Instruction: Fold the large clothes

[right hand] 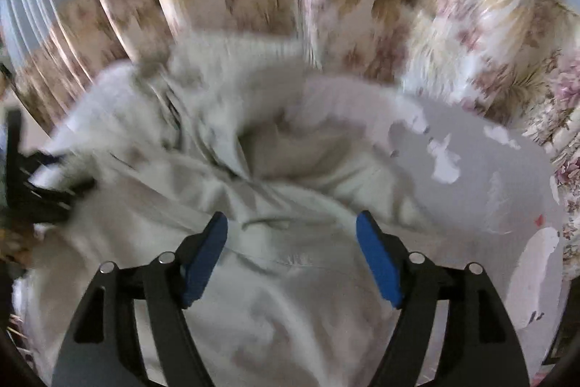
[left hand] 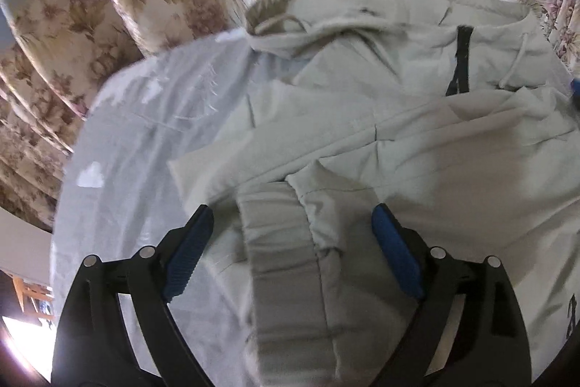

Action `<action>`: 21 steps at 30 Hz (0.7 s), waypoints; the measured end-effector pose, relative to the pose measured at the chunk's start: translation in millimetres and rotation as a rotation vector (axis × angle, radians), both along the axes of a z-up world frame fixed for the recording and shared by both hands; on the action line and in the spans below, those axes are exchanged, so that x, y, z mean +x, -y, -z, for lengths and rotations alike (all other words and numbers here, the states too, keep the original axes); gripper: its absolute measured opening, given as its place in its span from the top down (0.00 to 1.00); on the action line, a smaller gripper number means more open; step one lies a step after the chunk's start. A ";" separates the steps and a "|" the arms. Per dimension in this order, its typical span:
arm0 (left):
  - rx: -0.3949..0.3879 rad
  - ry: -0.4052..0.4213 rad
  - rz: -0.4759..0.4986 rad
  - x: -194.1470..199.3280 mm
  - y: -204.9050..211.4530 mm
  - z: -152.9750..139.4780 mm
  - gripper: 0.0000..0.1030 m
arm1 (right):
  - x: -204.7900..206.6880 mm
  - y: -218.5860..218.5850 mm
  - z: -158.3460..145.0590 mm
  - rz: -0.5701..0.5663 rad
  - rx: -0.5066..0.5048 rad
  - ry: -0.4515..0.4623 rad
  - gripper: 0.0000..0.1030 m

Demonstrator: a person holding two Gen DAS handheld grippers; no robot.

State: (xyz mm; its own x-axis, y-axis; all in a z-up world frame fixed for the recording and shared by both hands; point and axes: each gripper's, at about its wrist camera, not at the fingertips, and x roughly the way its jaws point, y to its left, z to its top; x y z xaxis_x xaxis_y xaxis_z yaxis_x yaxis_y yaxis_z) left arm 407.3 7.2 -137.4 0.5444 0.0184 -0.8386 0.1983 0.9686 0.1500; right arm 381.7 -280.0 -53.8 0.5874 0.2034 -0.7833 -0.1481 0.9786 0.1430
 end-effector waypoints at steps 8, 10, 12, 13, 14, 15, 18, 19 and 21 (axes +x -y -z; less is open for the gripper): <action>0.000 0.107 0.027 -23.2 8.6 -34.0 0.08 | -55.9 71.0 -89.3 0.277 0.206 0.286 0.06; -0.011 0.127 0.032 -27.0 9.5 -41.9 0.07 | -66.4 91.0 -94.8 0.317 0.283 0.331 0.02; -0.025 0.148 0.029 -30.5 9.0 -48.7 0.07 | -69.4 103.6 -95.7 0.356 0.307 0.323 0.02; -0.036 0.165 0.023 -31.4 6.9 -52.9 0.07 | -71.3 112.1 -94.0 0.391 0.304 0.321 0.02; -0.039 0.176 0.019 -31.2 5.7 -55.2 0.07 | -71.6 116.4 -92.1 0.413 0.292 0.320 0.02; -0.037 0.186 0.015 -31.4 4.7 -57.3 0.07 | -70.4 123.2 -89.8 0.463 0.254 0.306 0.02; 0.012 0.234 0.002 -30.0 3.3 -61.9 0.07 | -62.5 129.4 -86.1 0.526 0.103 0.280 0.02; 0.034 0.236 0.003 -28.7 3.4 -63.0 0.07 | -59.1 130.9 -88.6 0.531 0.031 0.286 0.02; 0.056 0.197 0.033 -23.0 3.7 -65.3 0.04 | -47.5 130.4 -98.9 0.537 -0.107 0.287 0.02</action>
